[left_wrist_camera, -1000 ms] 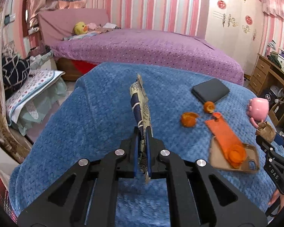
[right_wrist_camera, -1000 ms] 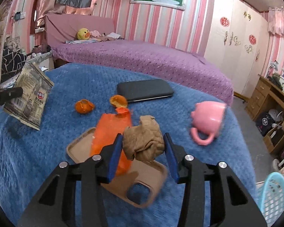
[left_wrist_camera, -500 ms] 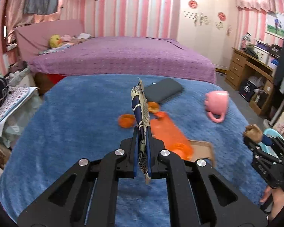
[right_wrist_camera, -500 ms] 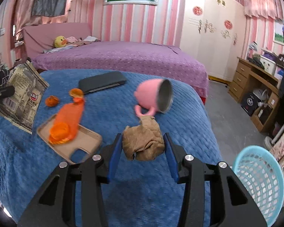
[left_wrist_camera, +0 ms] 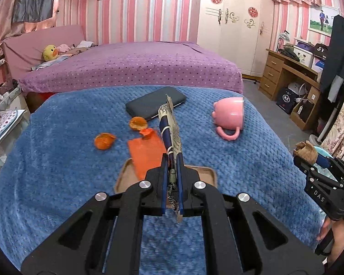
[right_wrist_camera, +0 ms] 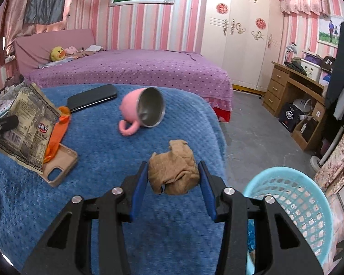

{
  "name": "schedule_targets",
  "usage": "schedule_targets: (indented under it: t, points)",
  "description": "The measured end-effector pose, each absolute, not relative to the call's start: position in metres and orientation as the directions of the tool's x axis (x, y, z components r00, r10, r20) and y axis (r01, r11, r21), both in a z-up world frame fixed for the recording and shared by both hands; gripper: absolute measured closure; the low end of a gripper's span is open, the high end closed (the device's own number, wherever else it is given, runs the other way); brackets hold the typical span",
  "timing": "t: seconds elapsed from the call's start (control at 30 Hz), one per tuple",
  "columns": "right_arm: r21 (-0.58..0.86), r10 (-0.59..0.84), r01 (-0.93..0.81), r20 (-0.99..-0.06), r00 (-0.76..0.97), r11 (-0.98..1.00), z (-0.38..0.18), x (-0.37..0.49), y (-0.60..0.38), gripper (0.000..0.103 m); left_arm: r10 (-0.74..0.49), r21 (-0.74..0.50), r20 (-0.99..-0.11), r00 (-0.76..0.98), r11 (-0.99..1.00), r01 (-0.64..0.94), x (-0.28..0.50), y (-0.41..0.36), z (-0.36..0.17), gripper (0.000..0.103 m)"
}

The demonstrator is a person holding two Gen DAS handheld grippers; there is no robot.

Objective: Collect trash
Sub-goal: 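Carry the wrapper and brown paper over the basket with both tools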

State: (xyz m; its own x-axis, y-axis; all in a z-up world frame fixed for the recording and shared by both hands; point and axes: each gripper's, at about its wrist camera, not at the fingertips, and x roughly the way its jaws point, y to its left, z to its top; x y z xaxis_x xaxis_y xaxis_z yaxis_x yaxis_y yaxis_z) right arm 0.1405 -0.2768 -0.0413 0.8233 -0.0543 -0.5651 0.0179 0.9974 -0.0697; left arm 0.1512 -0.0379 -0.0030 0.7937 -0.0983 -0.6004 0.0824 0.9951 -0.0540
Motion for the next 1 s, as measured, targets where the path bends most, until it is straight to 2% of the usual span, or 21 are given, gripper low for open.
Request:
schedule_targets:
  t: [0.33, 0.83, 1.0]
  points:
    - [-0.057, -0.082, 0.061, -0.566, 0.821, 0.997, -0.043, 0.132, -0.312, 0.059, -0.108, -0.044, -0.563, 0.819, 0.994, 0.1, 0.14, -0.061, 0.008, 0.097]
    - [-0.057, -0.147, 0.14, -0.575, 0.805, 0.989, -0.045, 0.118, -0.367, 0.059, -0.142, -0.039, -0.572, 0.808, 0.988, 0.147, 0.138, -0.096, 0.003, 0.097]
    - [-0.099, -0.211, 0.189, -0.58, 0.786, 0.977, -0.044, 0.114, -0.393, 0.059, -0.183, -0.051, -0.576, 0.797, 0.981, 0.188, 0.138, -0.118, 0.002, 0.097]
